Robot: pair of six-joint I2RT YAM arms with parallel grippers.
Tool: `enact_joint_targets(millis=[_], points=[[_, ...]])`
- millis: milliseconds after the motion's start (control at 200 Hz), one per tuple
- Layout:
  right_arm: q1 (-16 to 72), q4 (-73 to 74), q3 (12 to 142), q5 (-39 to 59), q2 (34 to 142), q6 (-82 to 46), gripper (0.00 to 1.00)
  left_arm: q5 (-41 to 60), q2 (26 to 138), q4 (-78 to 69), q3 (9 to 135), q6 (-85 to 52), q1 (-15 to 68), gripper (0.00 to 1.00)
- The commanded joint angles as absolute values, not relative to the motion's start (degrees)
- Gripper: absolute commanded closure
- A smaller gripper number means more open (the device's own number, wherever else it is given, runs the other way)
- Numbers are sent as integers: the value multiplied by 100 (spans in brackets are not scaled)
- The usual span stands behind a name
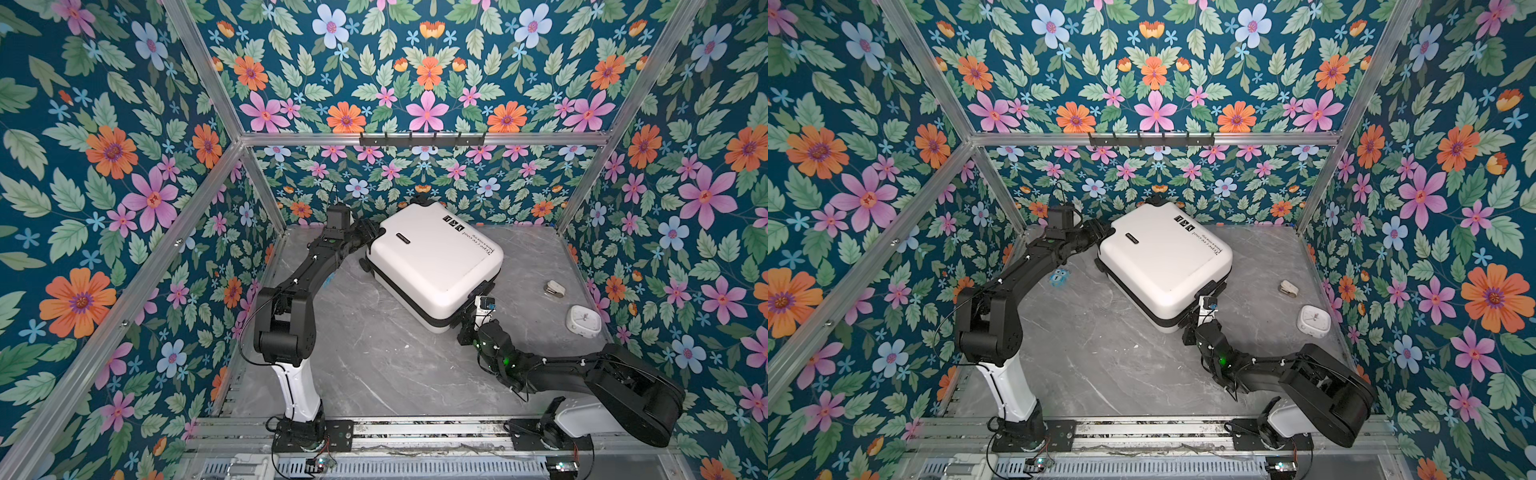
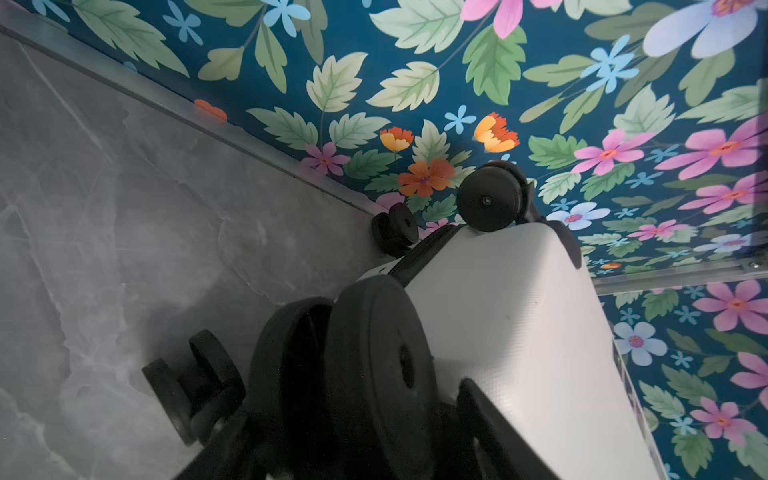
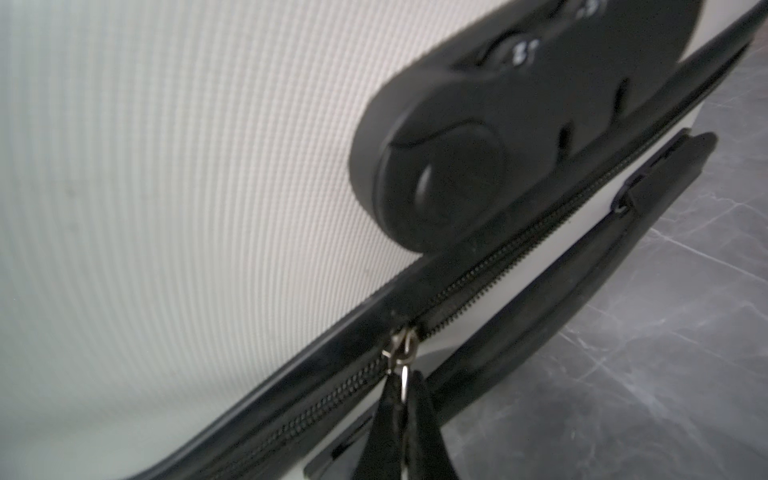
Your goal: Pack the luggage
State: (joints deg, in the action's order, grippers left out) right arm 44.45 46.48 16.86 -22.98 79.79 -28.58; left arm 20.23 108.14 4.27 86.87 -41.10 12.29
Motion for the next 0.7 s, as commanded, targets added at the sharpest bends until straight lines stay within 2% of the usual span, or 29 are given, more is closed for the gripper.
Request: enact_joint_targets(millis=[0,165,300,445,670,695], points=[[4447,4564,1698,-2187,8024,-2879,100,2968,10859,665,8530,-4113,1274,42],[4447,4559,1676,-2238,7986,-2892,100,3121,10851,396,8352,-4277,1260,65],[4452,4364,1729,-2446,7941,-2962,100,3180,10764,245,8117,-4304,1188,100],[4403,4221,1759,-2785,7862,-2959,100,3182,10655,176,7864,-4299,1036,100],[4186,4164,1690,-2502,7594,-2854,100,3119,10376,241,7675,-4189,940,100],[4177,4173,1676,-2454,7571,-2825,100,3083,10323,267,7653,-4175,948,94]])
